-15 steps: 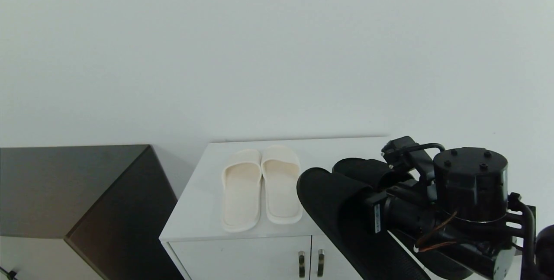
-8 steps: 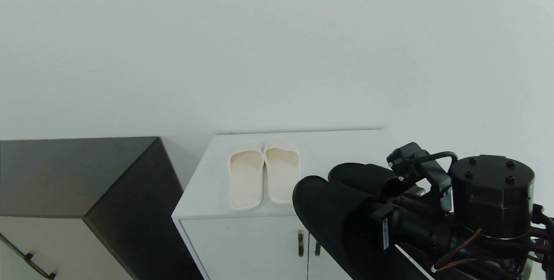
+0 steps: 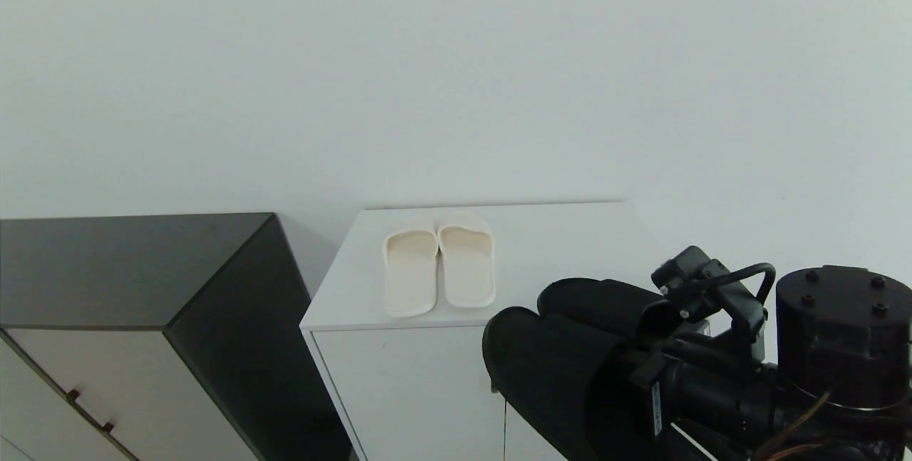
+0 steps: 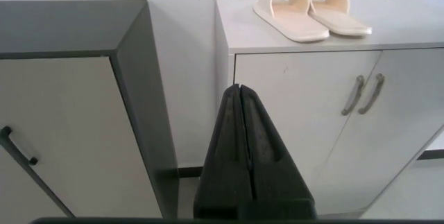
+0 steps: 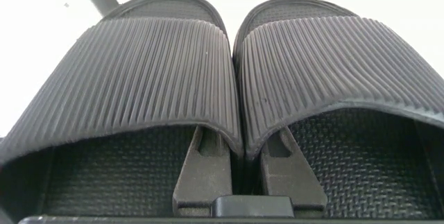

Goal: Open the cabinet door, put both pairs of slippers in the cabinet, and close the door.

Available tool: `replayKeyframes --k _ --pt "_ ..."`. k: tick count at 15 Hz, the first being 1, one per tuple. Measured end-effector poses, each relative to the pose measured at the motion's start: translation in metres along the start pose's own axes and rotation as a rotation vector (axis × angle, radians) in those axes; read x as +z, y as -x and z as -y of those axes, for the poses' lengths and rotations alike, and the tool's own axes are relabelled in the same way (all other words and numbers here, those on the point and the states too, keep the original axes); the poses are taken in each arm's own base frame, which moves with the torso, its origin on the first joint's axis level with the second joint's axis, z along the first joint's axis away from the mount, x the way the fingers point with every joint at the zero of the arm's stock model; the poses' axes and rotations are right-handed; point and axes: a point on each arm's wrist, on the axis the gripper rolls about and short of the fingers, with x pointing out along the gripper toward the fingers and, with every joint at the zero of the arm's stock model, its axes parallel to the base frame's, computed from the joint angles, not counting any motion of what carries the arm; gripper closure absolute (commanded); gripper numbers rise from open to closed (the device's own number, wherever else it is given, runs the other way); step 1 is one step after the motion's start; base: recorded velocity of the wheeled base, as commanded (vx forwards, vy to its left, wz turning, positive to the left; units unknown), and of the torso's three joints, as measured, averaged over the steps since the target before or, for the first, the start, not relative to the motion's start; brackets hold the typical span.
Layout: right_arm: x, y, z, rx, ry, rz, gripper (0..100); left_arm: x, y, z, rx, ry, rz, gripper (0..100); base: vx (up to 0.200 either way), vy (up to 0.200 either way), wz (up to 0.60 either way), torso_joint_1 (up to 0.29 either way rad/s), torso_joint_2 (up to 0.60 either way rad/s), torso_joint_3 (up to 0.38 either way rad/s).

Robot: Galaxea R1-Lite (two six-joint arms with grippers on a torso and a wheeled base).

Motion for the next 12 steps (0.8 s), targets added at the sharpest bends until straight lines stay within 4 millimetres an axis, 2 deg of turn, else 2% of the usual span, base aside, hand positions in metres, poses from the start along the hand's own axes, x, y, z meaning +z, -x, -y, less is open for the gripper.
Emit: replayKeyframes --k 2,12 --pt "-0.005 0.003 0.0 0.023 0.043 -0.014 100 0.0 0.0 0.0 -0.001 0.0 -0.002 100 0.0 -0.2 0.0 0.0 0.0 0.002" --pt "-0.016 0.018 -0.007 0.165 0.055 -0.042 100 0.0 0.0 0.0 -0.001 0.001 0.001 100 0.0 0.0 0.0 0.0 0.0 0.0"
